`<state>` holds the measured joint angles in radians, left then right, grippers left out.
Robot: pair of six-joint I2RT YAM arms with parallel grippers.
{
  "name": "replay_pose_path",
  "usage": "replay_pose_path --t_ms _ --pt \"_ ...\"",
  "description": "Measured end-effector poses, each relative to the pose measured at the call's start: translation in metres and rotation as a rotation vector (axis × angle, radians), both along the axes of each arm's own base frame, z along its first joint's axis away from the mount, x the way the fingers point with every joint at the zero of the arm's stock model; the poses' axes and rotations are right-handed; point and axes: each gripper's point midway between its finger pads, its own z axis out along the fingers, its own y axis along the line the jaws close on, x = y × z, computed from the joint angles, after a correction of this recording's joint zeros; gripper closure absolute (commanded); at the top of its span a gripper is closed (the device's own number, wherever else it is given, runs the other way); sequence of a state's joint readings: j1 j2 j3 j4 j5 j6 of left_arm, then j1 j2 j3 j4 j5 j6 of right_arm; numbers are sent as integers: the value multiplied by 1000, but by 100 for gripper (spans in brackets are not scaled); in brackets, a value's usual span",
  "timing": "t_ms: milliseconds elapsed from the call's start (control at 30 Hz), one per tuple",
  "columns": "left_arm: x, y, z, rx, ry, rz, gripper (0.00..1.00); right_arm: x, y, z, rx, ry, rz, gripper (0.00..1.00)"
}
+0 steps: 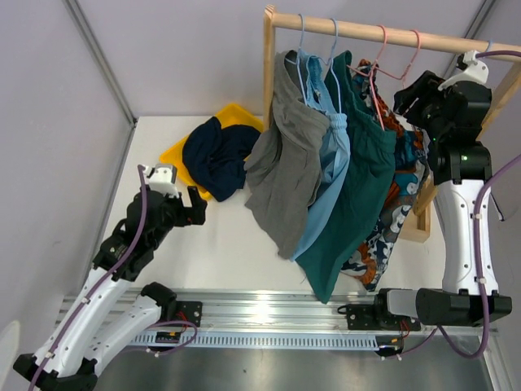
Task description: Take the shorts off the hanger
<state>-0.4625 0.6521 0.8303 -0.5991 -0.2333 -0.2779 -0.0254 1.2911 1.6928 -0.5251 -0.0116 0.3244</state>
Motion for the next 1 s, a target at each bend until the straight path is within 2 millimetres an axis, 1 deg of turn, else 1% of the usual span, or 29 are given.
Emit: replay_pose_path --t_ms 100,133,167,233,467,567,633,733,800,867,900,933,1000 --pt "-4 2 0 -1 -9 0 1 7 4 -2 9 0 4 70" --pt "-4 3 1 0 -15 1 1 9 6 -2 9 -3 11 81" --pt "-4 3 2 1 -18 1 1 10 9 -1 10 -8 19 100" --pt "-3 3 1 3 -16 0 1 10 13 3 14 -21 32 100" --pt "-3 2 -1 11 -9 -9 1 3 9 6 11 -26 13 100" --pt "-6 -1 5 -1 -31 -35 1 -8 2 8 7 -18 -25 100" --pt "-11 -6 15 -35 -70 -71 1 -20 -4 17 1 -21 -59 100" --pt "-21 -25 44 -118 -159 -181 1 -44 -11 35 3 -63 -101 100" --pt "-28 -50 71 -188 -217 -301 1 -63 -14 43 10 -80 -117 100" --pt "-36 -82 94 -235 -258 -430 1 -88 -14 55 30 -118 -123 100" --pt "-44 -104 103 -255 -263 -519 1 -98 -14 60 36 -132 -123 100" --pt "-50 -122 111 -266 -269 -585 1 -109 -13 65 48 -151 -120 100" --pt "-64 -166 123 -266 -263 -714 1 -126 -10 72 70 -178 -110 100"
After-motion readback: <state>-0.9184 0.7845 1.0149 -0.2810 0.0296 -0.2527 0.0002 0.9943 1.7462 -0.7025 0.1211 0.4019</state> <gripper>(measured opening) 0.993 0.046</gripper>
